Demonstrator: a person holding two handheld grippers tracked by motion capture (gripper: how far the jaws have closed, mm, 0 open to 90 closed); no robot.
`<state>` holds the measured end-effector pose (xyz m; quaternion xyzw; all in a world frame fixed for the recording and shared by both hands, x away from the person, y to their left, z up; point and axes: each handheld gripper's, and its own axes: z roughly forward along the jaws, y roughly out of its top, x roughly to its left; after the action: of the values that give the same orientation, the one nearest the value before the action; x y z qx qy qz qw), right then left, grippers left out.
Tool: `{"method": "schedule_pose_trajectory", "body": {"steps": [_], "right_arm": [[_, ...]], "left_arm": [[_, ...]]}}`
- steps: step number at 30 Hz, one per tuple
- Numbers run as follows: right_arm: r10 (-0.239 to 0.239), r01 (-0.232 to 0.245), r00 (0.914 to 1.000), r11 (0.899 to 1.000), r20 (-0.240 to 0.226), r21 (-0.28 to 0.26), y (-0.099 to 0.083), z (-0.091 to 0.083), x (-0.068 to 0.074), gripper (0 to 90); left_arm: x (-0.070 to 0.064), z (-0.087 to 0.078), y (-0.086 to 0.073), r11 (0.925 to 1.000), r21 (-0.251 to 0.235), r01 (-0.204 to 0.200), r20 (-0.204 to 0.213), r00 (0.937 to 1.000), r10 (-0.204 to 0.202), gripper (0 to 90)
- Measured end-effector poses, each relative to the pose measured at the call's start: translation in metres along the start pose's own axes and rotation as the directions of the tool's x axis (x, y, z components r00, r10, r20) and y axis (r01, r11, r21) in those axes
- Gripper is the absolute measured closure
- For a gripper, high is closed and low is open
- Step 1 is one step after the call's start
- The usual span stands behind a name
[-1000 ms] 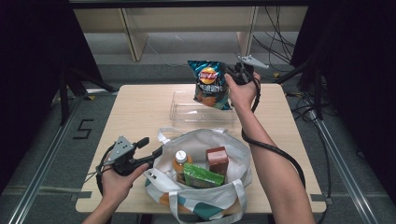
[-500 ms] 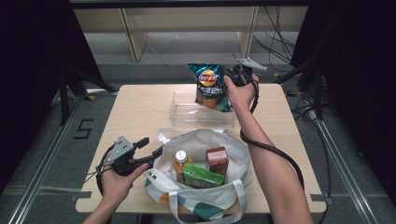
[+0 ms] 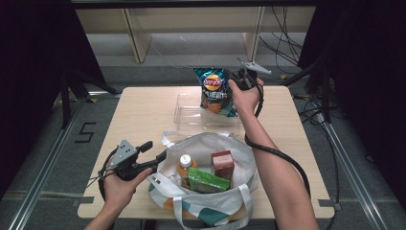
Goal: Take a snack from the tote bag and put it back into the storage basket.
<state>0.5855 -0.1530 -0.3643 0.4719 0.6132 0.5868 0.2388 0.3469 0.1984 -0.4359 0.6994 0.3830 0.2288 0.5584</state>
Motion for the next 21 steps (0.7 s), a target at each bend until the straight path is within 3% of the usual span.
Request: {"method": "schedule_pose_trajectory", "body": {"steps": [4, 5, 12, 13, 14, 15, 21], "right_arm": [[-0.023, 0.023, 0.9997, 1.000, 0.007, 0.008, -0.001, 0.002, -0.002, 88.0], [0.004, -0.004, 1.0000, 1.000, 0.004, 0.003, -0.002, 0.002, -0.001, 88.0], [0.036, -0.036, 0.9993, 0.999, 0.005, 0.024, -0.005, 0.004, -0.006, 87.1], [0.036, -0.036, 0.9993, 0.999, 0.005, 0.024, -0.005, 0.004, -0.006, 87.1], [0.003, -0.003, 1.0000, 1.000, 0.007, 0.021, -0.006, 0.006, -0.009, 87.1], [0.035, -0.035, 0.9993, 0.999, 0.010, 0.021, -0.007, 0.006, -0.007, 86.9], [-0.012, 0.012, 0.9999, 1.000, 0.012, 0.018, -0.007, 0.007, -0.013, 86.8]], "left_arm": [[0.000, 0.000, 0.000, 1.0000, 0.002, 0.000, -0.002, 1.0000, 0.000, 32.7], [0.000, 0.000, 0.000, 1.0000, 0.002, 0.000, -0.003, 1.0000, 0.000, 32.7], [0.000, 0.000, 0.000, 1.0000, 0.001, 0.004, -0.001, 1.0000, -0.004, 32.6], [0.000, 0.000, 0.000, 1.0000, 0.002, 0.003, -0.001, 1.0000, -0.003, 32.6], [0.000, 0.000, 0.000, 1.0000, 0.002, 0.002, -0.002, 1.0000, -0.002, 32.7], [0.000, 0.000, 0.000, 1.0000, 0.002, 0.002, -0.001, 1.0000, -0.002, 32.7], [0.000, 0.000, -0.001, 1.0000, 0.006, 0.002, -0.001, 1.0000, -0.002, 32.6]]}}
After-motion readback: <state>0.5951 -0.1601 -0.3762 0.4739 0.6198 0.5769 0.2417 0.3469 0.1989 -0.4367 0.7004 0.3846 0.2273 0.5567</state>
